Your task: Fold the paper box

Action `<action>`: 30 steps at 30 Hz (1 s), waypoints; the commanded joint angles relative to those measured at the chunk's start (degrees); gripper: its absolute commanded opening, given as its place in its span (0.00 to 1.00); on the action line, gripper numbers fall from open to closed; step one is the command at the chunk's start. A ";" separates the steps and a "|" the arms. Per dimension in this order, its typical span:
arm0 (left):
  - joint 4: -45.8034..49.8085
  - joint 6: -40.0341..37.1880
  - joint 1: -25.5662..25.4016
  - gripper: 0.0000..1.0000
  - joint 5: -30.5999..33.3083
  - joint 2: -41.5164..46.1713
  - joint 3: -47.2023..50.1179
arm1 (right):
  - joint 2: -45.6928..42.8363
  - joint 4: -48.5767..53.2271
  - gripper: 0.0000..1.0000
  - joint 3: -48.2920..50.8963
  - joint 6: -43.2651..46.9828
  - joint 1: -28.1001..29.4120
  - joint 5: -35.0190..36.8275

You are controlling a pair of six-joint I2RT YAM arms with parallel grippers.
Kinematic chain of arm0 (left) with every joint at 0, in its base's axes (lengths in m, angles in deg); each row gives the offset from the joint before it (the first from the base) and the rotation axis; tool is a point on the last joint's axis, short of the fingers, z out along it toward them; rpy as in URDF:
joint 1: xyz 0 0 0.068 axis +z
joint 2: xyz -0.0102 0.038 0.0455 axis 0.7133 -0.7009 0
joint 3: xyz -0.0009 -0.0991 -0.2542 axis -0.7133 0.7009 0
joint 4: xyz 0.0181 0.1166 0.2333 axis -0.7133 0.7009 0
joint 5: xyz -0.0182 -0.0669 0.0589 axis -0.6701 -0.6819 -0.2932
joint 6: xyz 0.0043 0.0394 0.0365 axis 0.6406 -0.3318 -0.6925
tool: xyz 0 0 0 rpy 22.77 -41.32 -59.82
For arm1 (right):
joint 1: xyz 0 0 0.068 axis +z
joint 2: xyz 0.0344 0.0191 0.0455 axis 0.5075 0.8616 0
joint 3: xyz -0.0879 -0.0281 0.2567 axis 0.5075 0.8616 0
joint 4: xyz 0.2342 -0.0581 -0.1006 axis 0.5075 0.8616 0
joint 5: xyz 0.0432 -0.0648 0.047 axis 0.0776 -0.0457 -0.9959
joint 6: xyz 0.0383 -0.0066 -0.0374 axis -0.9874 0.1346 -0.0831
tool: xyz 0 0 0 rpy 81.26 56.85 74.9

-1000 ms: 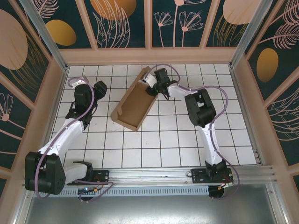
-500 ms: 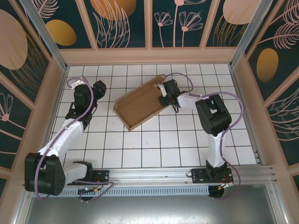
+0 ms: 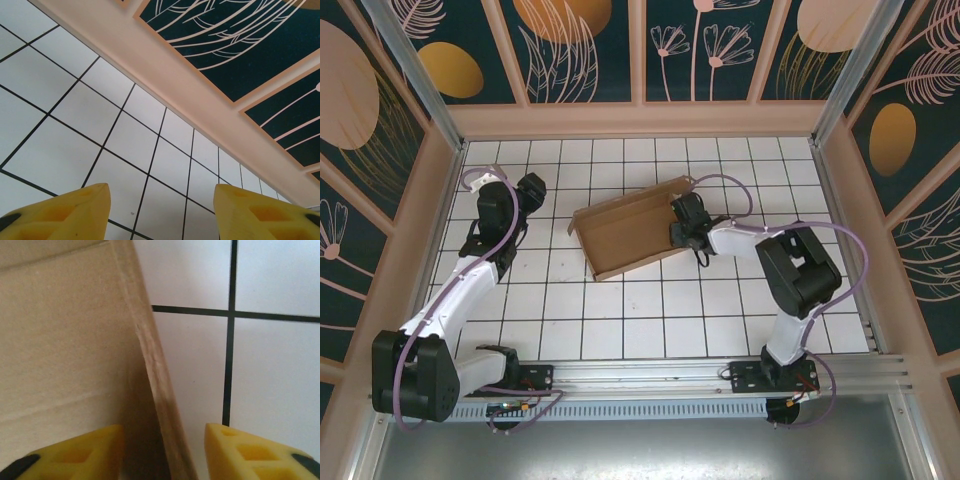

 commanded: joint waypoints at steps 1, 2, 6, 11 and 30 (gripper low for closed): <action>0.09 -0.03 0.38 0.57 1.29 1.51 0.79 | -4.81 3.08 0.55 -2.78 0.21 -0.28 -4.37; 0.13 -0.12 0.38 0.58 1.30 1.61 0.77 | -5.28 3.93 0.58 -3.47 1.67 -0.49 -6.87; 0.18 -0.17 0.38 0.58 1.25 1.86 0.81 | -5.15 8.99 0.68 -7.20 7.06 -0.98 -11.56; 0.18 -0.43 0.38 0.58 1.25 1.96 0.88 | -4.51 11.42 0.67 -10.08 10.25 -6.70 -13.30; -0.02 -0.23 0.38 0.57 0.81 1.17 0.78 | 12.19 11.33 0.44 -20.93 14.25 -7.22 -14.24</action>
